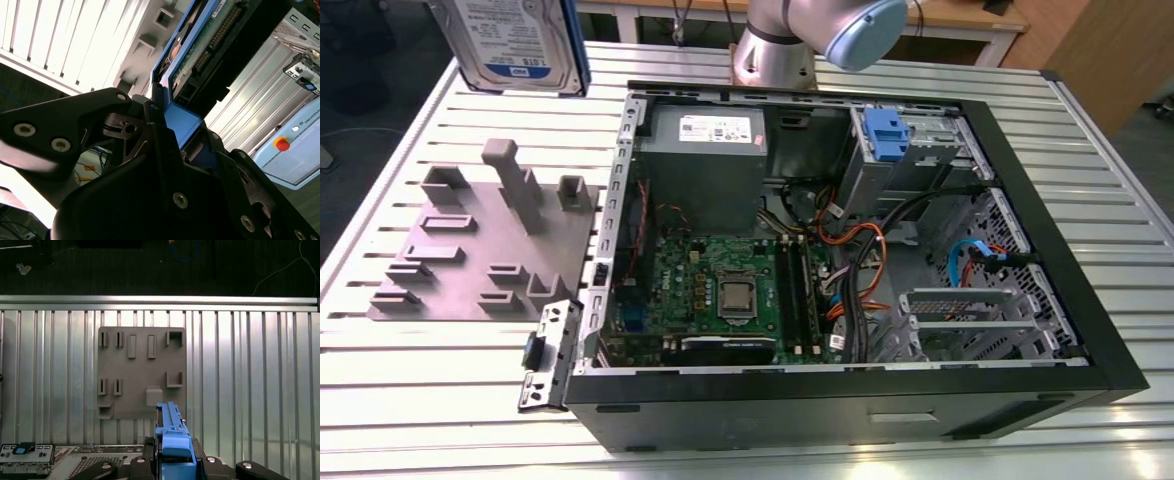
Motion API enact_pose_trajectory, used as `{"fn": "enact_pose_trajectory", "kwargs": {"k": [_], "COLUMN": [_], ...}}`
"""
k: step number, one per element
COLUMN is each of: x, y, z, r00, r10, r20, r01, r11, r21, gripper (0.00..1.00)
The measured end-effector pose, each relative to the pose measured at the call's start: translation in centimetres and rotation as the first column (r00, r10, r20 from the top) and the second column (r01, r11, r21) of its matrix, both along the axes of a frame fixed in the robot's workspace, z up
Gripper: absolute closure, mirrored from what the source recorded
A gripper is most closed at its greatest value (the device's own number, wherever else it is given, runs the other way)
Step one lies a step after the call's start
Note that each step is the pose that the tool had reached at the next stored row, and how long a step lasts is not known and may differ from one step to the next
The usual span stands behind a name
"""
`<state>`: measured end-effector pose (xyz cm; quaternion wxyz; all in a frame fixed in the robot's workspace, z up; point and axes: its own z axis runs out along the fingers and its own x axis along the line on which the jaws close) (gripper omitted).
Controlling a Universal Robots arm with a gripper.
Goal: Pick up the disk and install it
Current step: 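Pick up the disk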
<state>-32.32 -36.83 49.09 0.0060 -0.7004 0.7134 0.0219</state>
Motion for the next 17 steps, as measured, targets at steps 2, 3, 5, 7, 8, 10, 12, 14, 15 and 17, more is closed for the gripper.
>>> {"fn": "enact_pose_trajectory", "kwargs": {"k": [2, 3, 5, 7, 8, 10, 12, 14, 15, 17], "x": [0.19, 0.25, 0.45, 0.63, 0.71, 0.84, 1.00, 1.10, 1.13, 1.20], "y": [0.00, 0.00, 0.00, 0.00, 0.00, 0.00, 0.00, 0.00, 0.00, 0.00], "z": [0.00, 0.00, 0.00, 0.00, 0.00, 0.00, 0.00, 0.00, 0.00, 0.00], "r00": [1.0000, 1.0000, 1.0000, 1.0000, 1.0000, 1.0000, 1.0000, 1.0000, 1.0000, 1.0000], "r10": [0.000, 0.000, 0.000, 0.000, 0.000, 0.000, 0.000, 0.000, 0.000, 0.000], "r20": [-0.0001, -0.0001, 0.0000, -0.0001, 0.0000, 0.0000, 0.0000, 0.0000, 0.0000, 0.0000], "r01": [0.000, 0.000, 0.000, 0.000, 0.000, 0.000, 0.000, 0.000, 0.000, 0.000], "r11": [1.0000, 1.0000, 1.0000, 1.0000, 1.0000, 1.0000, 1.0000, 1.0000, 1.0000, 1.0000], "r21": [0.0000, 0.0000, 0.0000, -0.0001, 0.0000, 0.0000, 0.0000, 0.0000, 0.0000, 0.0000], "gripper": [0.63, 0.63, 0.63, 0.63, 0.63, 0.63, 0.63, 0.63, 0.63, 0.63]}}
